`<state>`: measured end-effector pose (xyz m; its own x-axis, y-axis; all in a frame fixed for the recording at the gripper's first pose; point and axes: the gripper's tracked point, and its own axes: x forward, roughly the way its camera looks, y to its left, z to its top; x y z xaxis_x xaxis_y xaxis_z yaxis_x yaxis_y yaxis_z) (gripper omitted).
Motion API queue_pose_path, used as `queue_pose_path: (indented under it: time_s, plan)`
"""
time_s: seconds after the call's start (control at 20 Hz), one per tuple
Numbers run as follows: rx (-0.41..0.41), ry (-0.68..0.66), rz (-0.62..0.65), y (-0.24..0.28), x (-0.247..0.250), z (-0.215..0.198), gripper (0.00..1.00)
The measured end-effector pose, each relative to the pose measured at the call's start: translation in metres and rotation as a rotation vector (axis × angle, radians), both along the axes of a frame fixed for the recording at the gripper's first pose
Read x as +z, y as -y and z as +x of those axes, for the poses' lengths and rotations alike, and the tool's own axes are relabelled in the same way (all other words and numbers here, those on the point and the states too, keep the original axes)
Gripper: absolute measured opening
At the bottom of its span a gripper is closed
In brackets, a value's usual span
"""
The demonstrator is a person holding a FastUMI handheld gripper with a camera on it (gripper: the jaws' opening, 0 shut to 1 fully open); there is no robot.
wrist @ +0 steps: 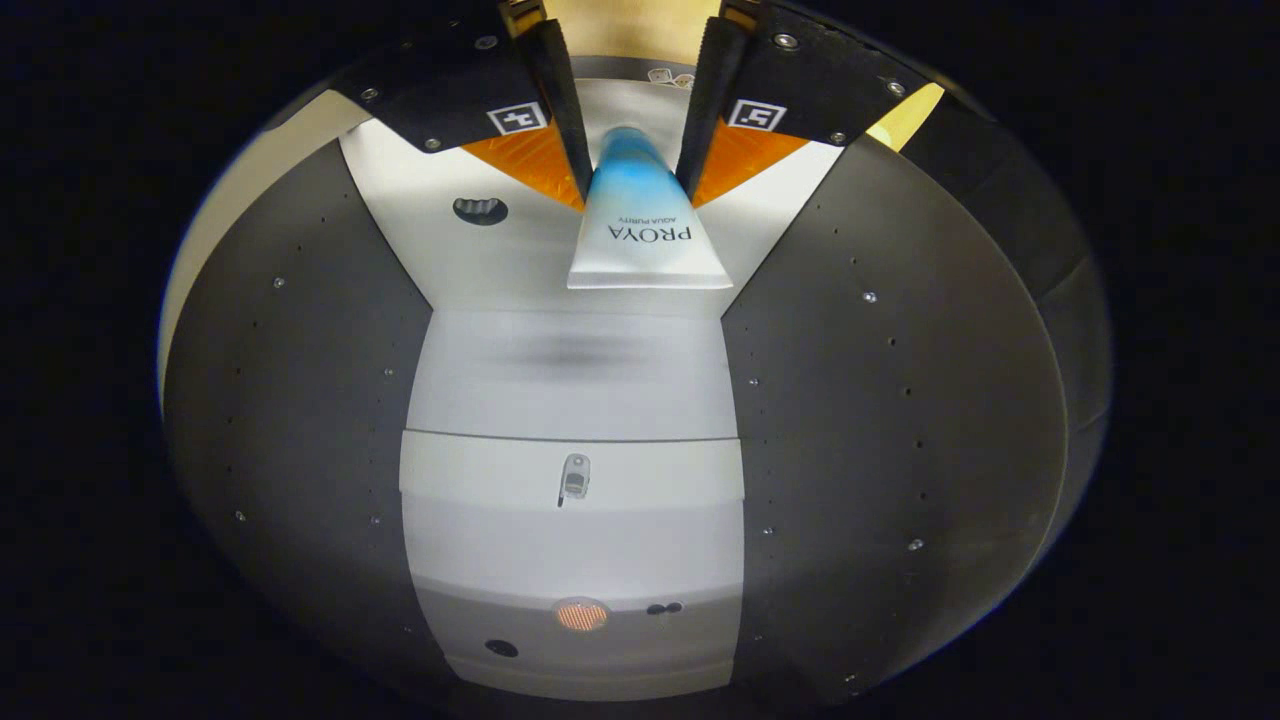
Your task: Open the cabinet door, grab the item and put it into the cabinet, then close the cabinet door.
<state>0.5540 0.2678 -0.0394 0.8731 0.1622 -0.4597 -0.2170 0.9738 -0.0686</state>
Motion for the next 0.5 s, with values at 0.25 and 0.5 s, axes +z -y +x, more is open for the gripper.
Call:
queue_pose_path:
  time_s: [0.25, 0.5]
  plan:
    - [-0.02, -0.041, 0.035, 0.0028, -0.0057, 0.005, 0.54]
    - [-0.014, -0.03, 0.043, -0.0002, -0.0021, -0.0017, 0.75]
